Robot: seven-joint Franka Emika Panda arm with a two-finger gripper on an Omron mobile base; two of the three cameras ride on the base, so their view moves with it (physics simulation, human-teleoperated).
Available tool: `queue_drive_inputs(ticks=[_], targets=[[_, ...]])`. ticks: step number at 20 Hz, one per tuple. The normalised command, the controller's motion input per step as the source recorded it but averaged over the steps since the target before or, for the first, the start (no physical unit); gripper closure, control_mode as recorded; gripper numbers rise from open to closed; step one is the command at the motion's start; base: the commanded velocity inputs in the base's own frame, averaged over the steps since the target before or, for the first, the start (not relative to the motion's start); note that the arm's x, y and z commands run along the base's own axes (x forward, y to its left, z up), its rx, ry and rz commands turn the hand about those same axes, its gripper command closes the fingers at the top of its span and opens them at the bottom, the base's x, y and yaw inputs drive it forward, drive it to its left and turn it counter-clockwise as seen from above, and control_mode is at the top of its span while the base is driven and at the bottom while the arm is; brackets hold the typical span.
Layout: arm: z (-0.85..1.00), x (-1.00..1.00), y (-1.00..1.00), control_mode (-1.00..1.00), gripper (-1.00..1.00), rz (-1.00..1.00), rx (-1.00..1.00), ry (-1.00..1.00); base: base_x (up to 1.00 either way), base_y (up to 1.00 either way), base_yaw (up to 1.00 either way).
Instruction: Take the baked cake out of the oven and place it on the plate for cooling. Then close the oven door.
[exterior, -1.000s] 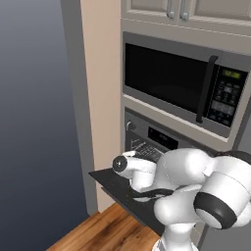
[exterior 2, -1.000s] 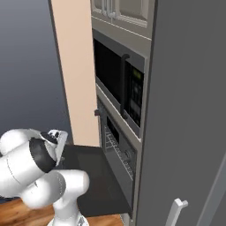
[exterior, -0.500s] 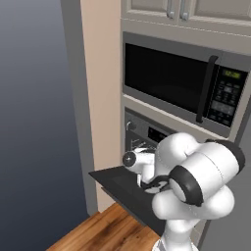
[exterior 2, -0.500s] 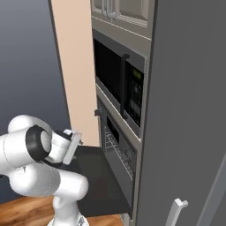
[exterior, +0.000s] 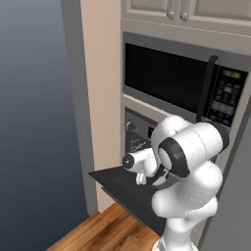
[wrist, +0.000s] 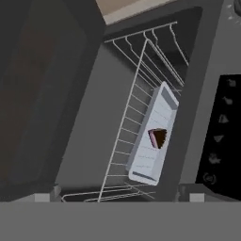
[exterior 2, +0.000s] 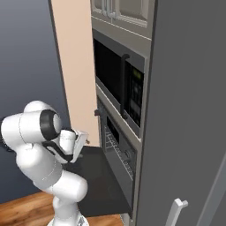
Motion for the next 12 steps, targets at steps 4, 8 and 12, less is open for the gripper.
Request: queue_drive_inputs(ticks=[4,8,12], targets=[[-0.44,0.32,-0.19,-1.0,-1.0,-0.16,0.0,-0.08,0.0,0.0,0.0],[-0.49,0.15,-0.27,-1.0,-1.0,-0.16,-0.01,-0.11,0.0,0.0,0.0],[-0.39,0.38,-0.26,-1.0,-1.0,-0.15,-0.02,-0.08,0.0,0.0,0.0]])
